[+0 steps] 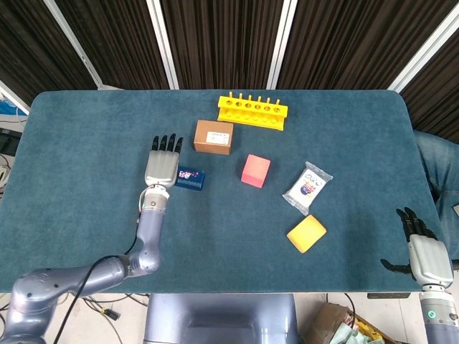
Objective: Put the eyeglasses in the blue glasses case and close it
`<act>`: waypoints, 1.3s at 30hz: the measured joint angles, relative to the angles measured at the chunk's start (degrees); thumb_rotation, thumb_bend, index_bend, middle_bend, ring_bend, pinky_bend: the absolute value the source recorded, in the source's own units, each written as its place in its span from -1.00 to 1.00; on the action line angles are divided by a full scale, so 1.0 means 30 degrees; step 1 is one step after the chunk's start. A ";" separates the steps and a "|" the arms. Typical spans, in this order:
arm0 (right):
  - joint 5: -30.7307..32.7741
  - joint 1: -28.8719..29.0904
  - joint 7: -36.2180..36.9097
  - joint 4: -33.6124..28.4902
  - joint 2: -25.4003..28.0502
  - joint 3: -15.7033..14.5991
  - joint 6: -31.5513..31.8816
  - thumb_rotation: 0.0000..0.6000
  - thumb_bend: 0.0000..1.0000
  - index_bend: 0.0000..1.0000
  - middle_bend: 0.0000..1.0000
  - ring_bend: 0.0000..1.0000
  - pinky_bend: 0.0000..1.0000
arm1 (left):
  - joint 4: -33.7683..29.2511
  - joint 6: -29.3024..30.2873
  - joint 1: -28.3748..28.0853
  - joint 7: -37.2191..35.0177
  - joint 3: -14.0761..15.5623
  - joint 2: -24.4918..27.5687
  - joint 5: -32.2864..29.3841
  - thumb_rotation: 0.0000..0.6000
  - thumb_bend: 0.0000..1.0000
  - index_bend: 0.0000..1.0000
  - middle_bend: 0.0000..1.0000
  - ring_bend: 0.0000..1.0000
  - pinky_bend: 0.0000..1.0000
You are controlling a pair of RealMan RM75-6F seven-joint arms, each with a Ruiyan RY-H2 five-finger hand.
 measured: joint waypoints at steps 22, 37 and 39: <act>-0.2218 -0.0160 0.0319 0.0947 -0.0497 -0.0175 0.1356 1.00 -0.67 -0.99 -1.00 -0.75 -0.55 | -1.8690 0.3078 0.8202 -0.3658 0.3371 1.5545 0.3413 1.00 -0.28 -0.91 -1.00 -1.00 -0.98; -0.7421 -0.0300 0.1886 0.4014 -0.1854 -0.0657 0.4752 1.00 -0.68 -0.99 -1.00 -0.77 -0.55 | -1.8496 0.5310 1.3553 -1.0238 0.7541 1.7991 1.3406 1.00 -0.28 -0.91 -1.00 -1.00 -0.99; -0.7478 -0.0332 0.2046 0.4156 -0.1982 -0.0665 0.4870 1.00 -0.68 -0.99 -1.00 -0.77 -0.55 | -1.8158 0.5385 1.3647 -1.0525 0.7597 1.7731 1.3736 1.00 -0.28 -0.91 -1.00 -1.00 -1.00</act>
